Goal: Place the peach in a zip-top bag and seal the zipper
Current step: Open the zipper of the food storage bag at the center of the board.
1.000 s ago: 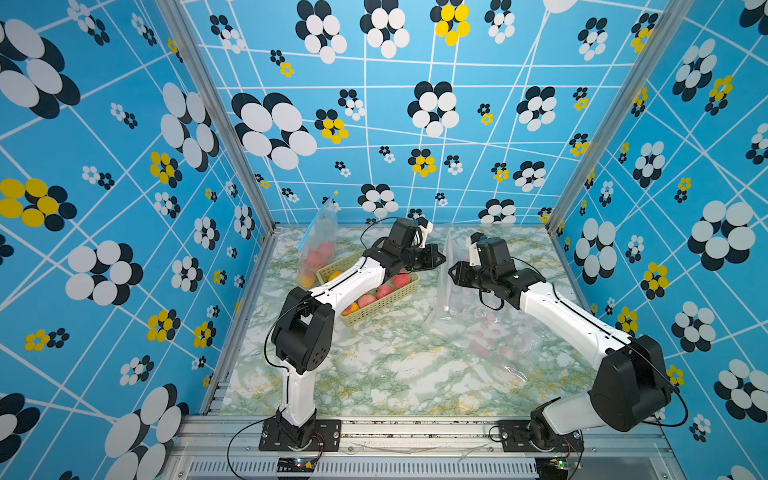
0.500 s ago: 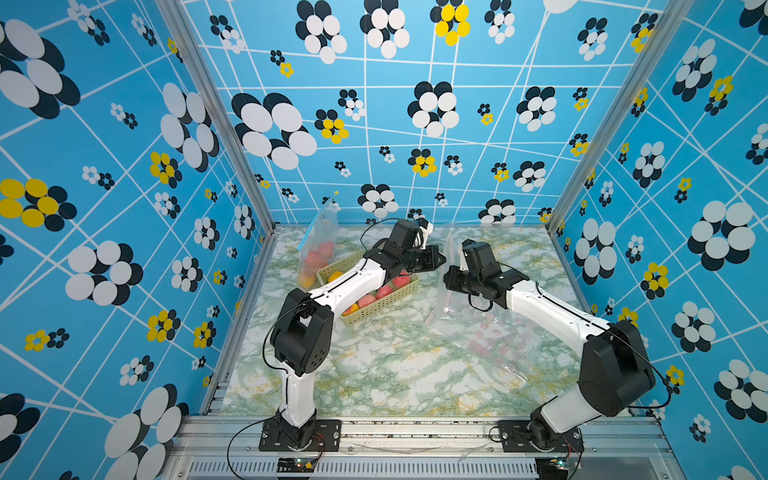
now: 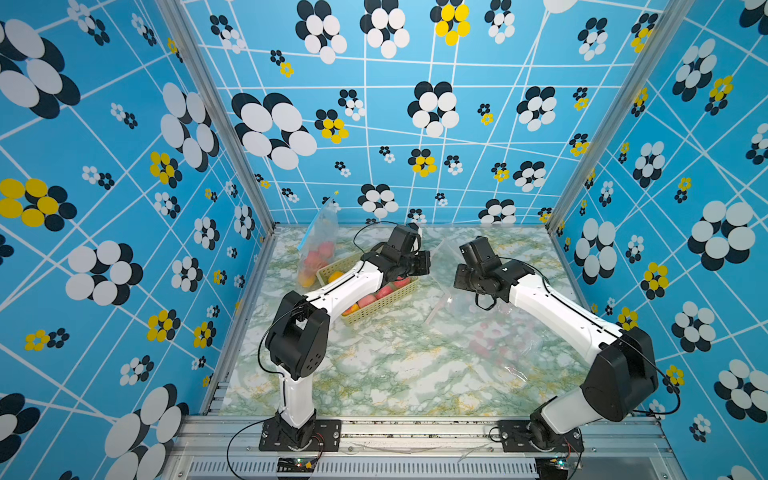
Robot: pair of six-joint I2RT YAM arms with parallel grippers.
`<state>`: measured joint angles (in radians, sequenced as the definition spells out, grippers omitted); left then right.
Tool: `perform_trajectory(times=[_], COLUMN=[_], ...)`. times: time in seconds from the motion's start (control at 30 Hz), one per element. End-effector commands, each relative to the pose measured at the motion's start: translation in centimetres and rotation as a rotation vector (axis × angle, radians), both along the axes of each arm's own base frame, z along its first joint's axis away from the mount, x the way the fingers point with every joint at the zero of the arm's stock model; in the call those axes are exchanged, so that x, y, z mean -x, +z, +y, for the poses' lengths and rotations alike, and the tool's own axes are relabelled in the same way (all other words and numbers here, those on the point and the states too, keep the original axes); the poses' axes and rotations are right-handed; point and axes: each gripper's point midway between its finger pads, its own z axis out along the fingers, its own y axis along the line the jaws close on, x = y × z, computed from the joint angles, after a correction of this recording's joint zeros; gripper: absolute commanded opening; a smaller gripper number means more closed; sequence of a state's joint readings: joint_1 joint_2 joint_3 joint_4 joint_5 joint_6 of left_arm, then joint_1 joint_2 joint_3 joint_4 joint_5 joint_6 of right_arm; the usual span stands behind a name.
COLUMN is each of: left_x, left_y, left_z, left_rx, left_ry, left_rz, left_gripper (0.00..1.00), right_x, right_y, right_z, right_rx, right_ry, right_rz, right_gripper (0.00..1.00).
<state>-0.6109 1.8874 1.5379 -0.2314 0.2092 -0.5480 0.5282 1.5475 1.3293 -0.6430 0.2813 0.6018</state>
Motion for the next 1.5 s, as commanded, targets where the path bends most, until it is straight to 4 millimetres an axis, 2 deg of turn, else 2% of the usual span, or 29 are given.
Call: perform_trajectory(times=[0.0, 0.1, 0.2, 0.33, 0.4, 0.47, 0.5, 0.63, 0.77, 1.03, 1.2, 1.33, 1.47], left_x=[0.0, -0.2, 0.0, 0.9, 1.5, 1.8, 2.0, 2.5, 3.3, 3.7, 3.7, 2.7, 1.4], left_y=[-0.5, -0.8, 0.0, 1.2, 2.6, 3.0, 3.1, 2.5, 2.1, 2.1, 2.0, -0.7, -3.7], left_z=[1.5, 1.5, 0.9, -0.3, -0.2, -0.1, 0.0, 0.0, -0.9, -2.5, -3.9, -3.8, -1.7], left_rx=[-0.092, -0.102, -0.067, 0.011, 0.039, 0.058, 0.067, 0.096, 0.158, 0.205, 0.203, 0.117, -0.049], left_ry=[0.036, 0.036, 0.004, -0.051, -0.057, -0.053, -0.048, -0.048, -0.075, -0.099, -0.118, -0.081, -0.014], left_rz=[-0.025, -0.028, -0.041, -0.031, -0.039, -0.036, -0.033, 0.010, 0.051, 0.071, 0.070, 0.094, 0.076], left_gripper=[0.00, 0.00, 0.00, 0.18, 0.29, 0.37, 0.41, 0.57, 0.70, 0.84, 0.88, 0.88, 0.77], right_x=[1.7, 2.4, 2.7, 2.4, 2.1, 2.0, 1.4, 0.9, 0.7, 0.4, 0.3, 0.3, 0.6], right_y=[2.5, 3.5, 3.9, 3.4, 2.6, 1.7, 2.5, 2.0, 1.7, 1.0, 0.6, 1.1, 1.6], right_z=[-1.2, -1.1, -0.8, -0.4, -0.3, -0.2, 0.2, 0.6, 0.8, 1.6, 2.2, 2.8, 2.7], right_rx=[0.089, 0.127, 0.153, 0.171, 0.188, 0.205, 0.194, 0.195, 0.195, 0.174, 0.172, 0.167, 0.169], right_ry=[0.018, 0.056, 0.085, 0.100, 0.105, 0.109, 0.108, 0.116, 0.122, 0.137, 0.146, 0.156, 0.151], right_rz=[0.025, 0.064, 0.092, 0.109, 0.130, 0.152, 0.129, 0.131, 0.137, 0.148, 0.156, 0.148, 0.148], right_gripper=[0.00, 0.00, 0.00, 0.00, 0.00, 0.00, 0.00, 0.00, 0.00, 0.00, 0.00, 0.00, 0.00])
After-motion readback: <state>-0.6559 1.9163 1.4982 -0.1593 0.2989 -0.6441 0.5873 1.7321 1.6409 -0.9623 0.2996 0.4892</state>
